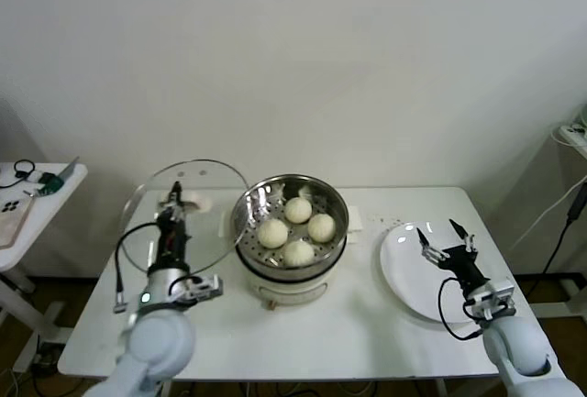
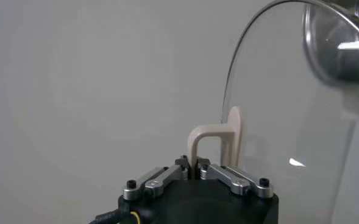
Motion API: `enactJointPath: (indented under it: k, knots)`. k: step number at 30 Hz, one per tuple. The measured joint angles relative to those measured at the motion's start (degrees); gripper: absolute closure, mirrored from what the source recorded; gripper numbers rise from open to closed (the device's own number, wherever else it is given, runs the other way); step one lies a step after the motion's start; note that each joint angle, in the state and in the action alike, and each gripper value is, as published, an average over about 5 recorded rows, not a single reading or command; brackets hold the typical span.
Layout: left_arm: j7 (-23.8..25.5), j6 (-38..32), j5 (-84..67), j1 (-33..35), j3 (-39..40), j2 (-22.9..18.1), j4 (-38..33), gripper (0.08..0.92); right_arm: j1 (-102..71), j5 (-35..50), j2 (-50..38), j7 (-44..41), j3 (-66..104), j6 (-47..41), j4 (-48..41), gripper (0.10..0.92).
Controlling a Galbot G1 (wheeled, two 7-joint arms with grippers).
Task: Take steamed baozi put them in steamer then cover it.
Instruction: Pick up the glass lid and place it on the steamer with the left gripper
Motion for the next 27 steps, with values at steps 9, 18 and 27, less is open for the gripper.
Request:
enactJointPath:
  k: [9,18,27]
  knots:
    - [5.21,3.24,3.64,-9.72,10.50,-3.31,4.27,0.853,0.05,-0.96,0.40,0.00,0.57,-0.01,-0.47,0.203]
    - [8.09,3.35,6.76,-15.85,17.59,-8.53,9.04,0.853,-0.46,-1.69,0.62,0.06,1.56,0.01,-0.83,0.203]
    - [9.39,3.33,8.37,-18.89,20.56,-13.91,13.94,0.853,-1.06,-2.11,0.70,0.06,2.38,0.04,-0.98,0.203]
